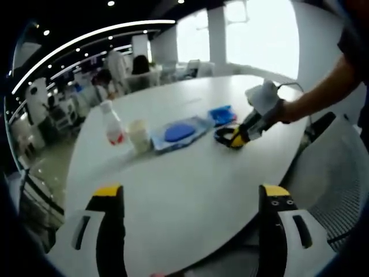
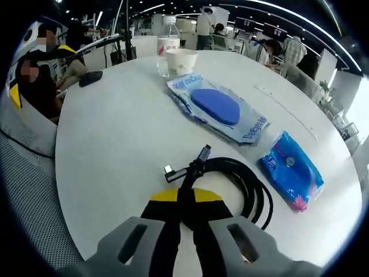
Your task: Arrange the tabletop items into an orderly group along one side of the table until the central work area is clear of visible clutter.
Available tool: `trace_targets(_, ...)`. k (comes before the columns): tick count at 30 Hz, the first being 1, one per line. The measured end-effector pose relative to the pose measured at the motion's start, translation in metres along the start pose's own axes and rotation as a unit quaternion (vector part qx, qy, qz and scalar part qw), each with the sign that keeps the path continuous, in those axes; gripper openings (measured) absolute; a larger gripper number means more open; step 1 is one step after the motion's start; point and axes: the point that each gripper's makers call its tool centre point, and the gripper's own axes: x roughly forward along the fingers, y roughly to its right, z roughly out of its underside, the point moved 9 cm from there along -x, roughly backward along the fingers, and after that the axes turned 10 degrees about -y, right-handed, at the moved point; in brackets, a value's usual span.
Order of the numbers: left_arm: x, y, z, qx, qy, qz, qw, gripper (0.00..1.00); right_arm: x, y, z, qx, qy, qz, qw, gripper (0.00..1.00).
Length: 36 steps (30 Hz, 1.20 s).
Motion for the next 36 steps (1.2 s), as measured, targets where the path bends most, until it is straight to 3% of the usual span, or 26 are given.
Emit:
trace_targets(7, 0.0, 0.0, 0.0, 0.001, -0.002, 0.001, 1.0, 0.94, -0.001, 0.001, -0.003, -0.015, -0.001, 0.002, 0.9999, 0.08)
trace_targets(17, 0.0, 0.001, 0.0, 0.006, -0.003, 0.002, 1.0, 0.94, -0.03, -0.007, -0.011, -0.002, 0.03, 0.003, 0.9995, 0.28)
trace_targets(24, 0.0, 0.002, 0.0, 0.012, -0.005, 0.005, 0.9999, 0.94, -0.054, -0.01, -0.004, 0.034, 0.045, 0.013, 0.9983, 0.42)
trace_targets(29, 0.0, 0.005, 0.0, 0.02, -0.009, 0.013, 0.9997, 0.94, -0.074, -0.015, 0.004, 0.058, 0.056, 0.018, 0.9965, 0.42)
trace_targets(36, 0.0, 0.005, 0.0, 0.022, -0.009, 0.018, 0.9996, 0.95, -0.097, -0.023, 0.011, 0.081, 0.067, 0.033, 0.994, 0.59)
